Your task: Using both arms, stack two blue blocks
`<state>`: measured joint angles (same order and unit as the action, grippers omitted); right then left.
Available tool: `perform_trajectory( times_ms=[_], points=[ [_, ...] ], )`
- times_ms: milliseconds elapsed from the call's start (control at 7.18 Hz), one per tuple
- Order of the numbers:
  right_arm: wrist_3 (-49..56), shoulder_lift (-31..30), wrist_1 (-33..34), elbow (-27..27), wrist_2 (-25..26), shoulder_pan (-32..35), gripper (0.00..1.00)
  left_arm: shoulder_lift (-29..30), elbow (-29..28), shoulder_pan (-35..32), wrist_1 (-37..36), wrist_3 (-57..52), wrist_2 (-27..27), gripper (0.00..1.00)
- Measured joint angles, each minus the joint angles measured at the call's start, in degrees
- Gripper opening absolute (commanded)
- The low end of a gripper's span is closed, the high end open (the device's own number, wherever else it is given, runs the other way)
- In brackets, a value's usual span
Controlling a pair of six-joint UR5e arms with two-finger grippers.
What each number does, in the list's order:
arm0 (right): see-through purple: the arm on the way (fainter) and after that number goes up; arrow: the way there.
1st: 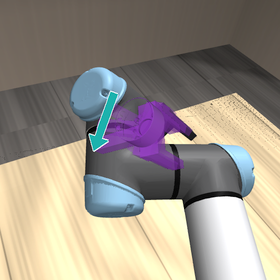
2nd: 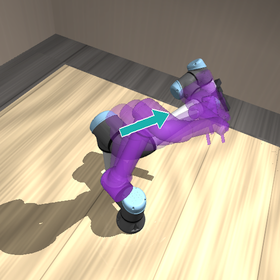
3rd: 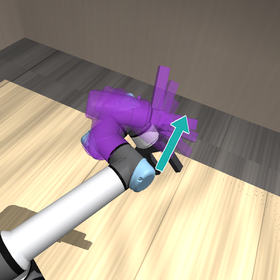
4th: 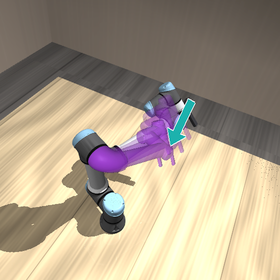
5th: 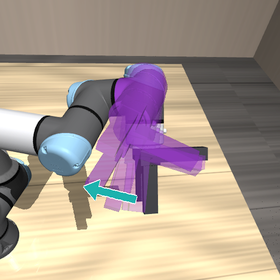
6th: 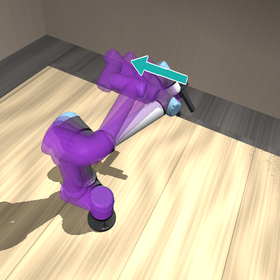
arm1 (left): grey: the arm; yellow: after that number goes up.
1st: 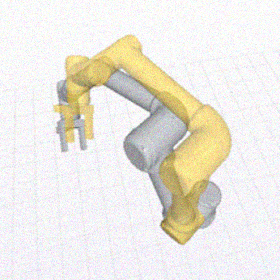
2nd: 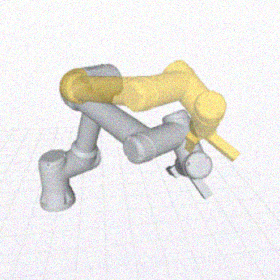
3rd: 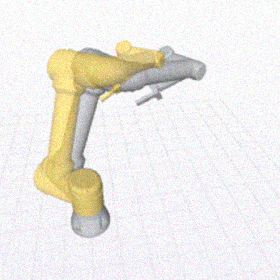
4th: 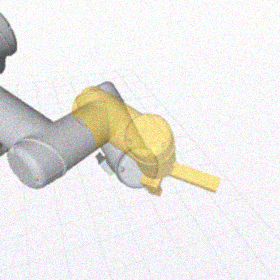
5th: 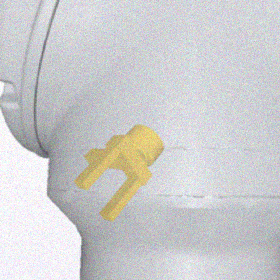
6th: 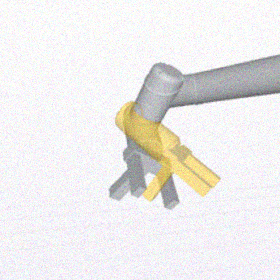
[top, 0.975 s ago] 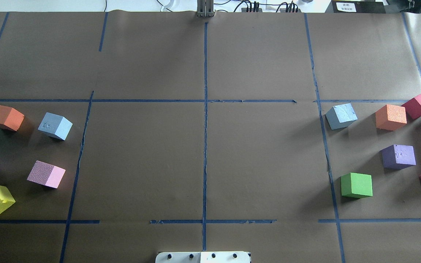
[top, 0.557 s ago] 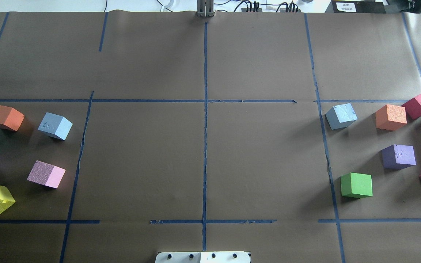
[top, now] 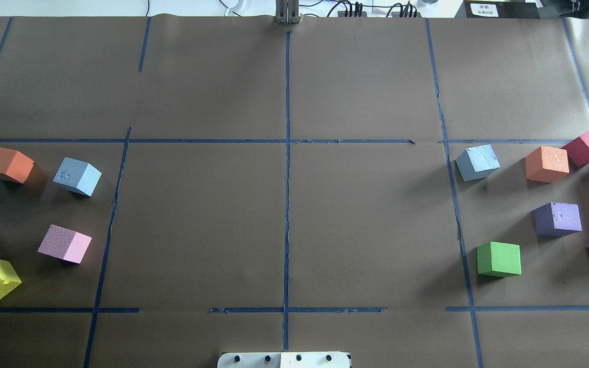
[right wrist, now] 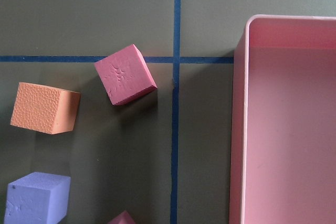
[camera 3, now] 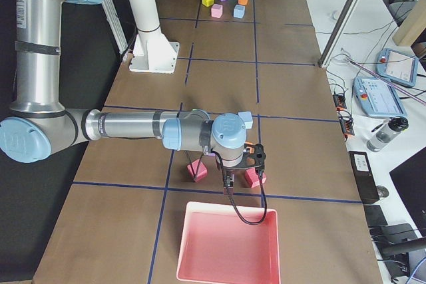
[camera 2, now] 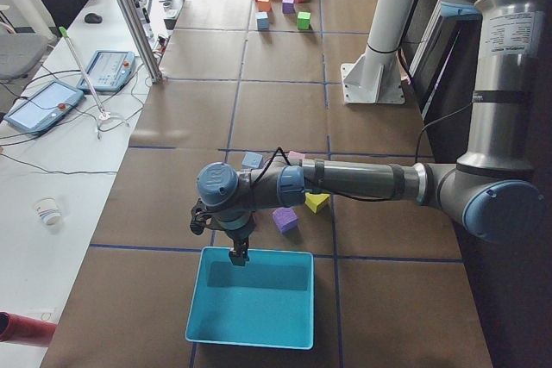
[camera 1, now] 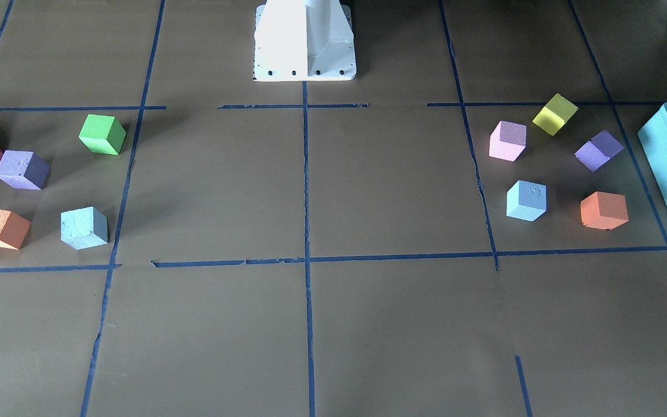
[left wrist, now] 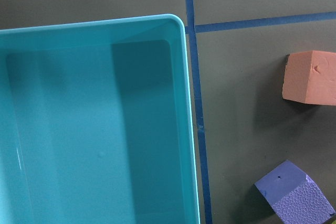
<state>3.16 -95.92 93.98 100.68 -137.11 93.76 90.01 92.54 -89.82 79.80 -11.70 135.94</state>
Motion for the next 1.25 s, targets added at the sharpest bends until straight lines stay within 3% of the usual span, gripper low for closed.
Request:
perform_trajectory(
  times_ms=[418, 696, 975, 1253],
  points=[
    [0.0, 4.4, -0.1, 1.7, -0.1, -5.0, 1.00, 0.0, 0.6, 0.0, -0.1, 0.1, 0.6, 1.00],
    [-6.4, 7.9, -0.8, 2.2, -0.3, -11.2, 1.00, 0.0, 0.9, 0.0, -0.1, 0.1, 1.5, 1.00],
    [-22.4, 10.0, -9.0, 2.4, 0.7, -19.4, 1.00, 0.0, 1.0, 0.0, -0.1, 0.1, 1.7, 1.00],
    [-34.5, 11.1, -17.2, 2.4, 5.0, -27.5, 1.00, 0.1, 1.2, 0.0, -0.1, 0.1, 1.7, 1.00]
  ],
)
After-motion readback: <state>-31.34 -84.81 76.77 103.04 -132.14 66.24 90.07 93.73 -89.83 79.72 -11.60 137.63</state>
